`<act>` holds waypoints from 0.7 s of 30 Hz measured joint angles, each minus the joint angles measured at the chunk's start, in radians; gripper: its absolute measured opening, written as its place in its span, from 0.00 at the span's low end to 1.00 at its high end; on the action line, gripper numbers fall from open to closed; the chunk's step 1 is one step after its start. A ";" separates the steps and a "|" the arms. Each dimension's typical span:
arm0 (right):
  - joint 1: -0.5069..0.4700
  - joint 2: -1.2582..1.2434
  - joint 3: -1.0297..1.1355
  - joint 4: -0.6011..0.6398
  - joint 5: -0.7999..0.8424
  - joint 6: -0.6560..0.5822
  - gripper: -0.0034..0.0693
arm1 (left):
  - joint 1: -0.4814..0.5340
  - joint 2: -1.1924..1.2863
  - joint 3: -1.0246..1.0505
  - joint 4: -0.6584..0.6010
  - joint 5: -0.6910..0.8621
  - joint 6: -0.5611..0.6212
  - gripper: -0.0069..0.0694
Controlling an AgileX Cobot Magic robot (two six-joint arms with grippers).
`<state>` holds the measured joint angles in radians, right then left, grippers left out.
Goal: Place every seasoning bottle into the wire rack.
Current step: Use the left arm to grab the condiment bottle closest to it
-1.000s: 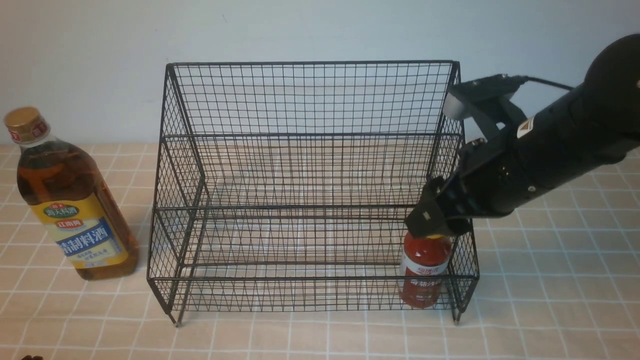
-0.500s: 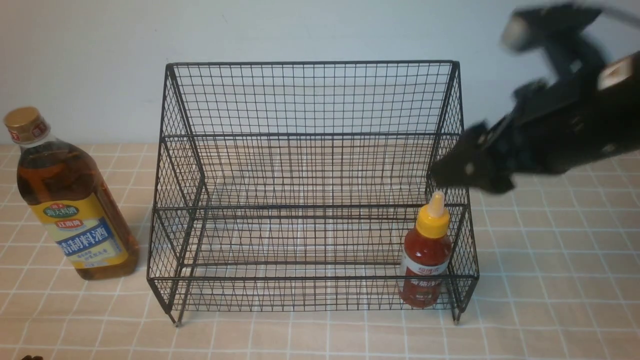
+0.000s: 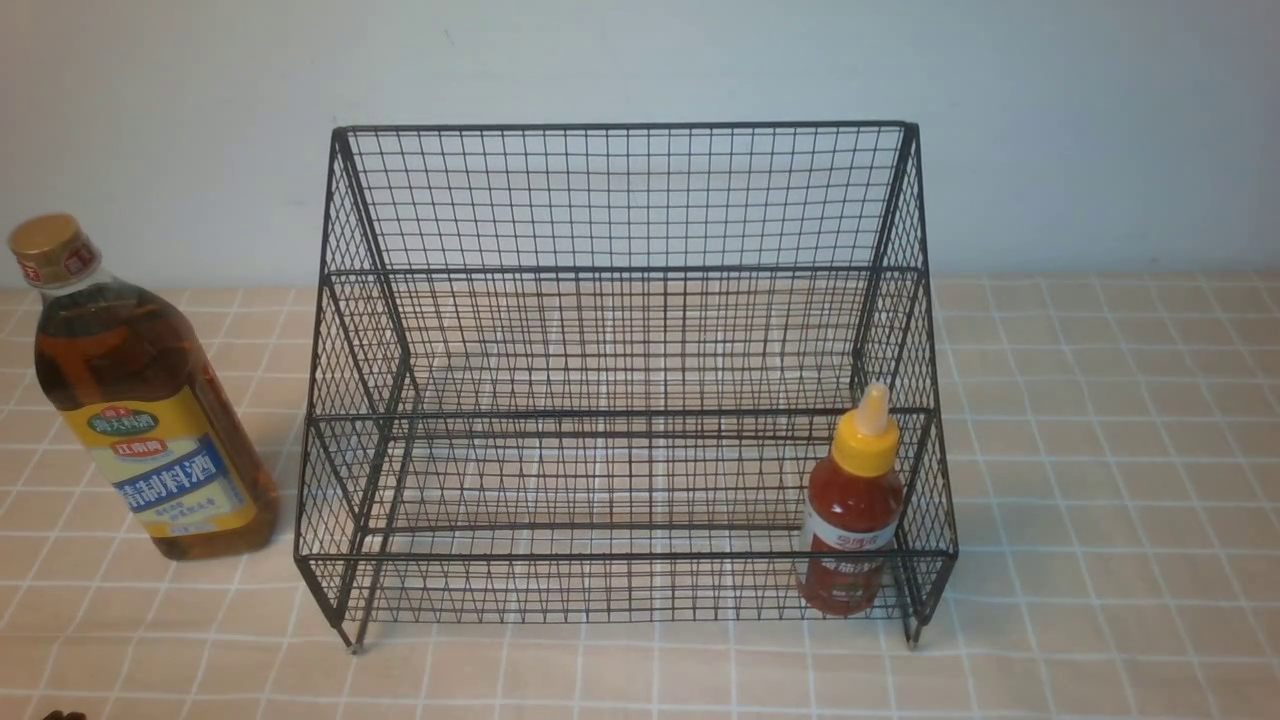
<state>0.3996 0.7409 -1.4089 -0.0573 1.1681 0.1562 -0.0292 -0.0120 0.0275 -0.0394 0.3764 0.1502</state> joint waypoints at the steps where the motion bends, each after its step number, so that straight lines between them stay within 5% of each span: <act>1: 0.000 -0.031 0.010 -0.028 0.004 0.029 0.12 | 0.000 0.000 0.000 0.000 0.000 0.000 0.08; 8: 0.000 -0.289 0.209 -0.130 -0.059 0.118 0.03 | 0.000 0.000 0.000 0.000 0.000 0.000 0.08; 21: 0.000 -0.458 0.521 0.022 -0.230 0.092 0.03 | 0.000 0.000 0.000 0.000 0.000 0.000 0.08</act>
<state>0.3996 0.2832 -0.8876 -0.0356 0.9386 0.2484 -0.0292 -0.0120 0.0275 -0.0394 0.3764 0.1502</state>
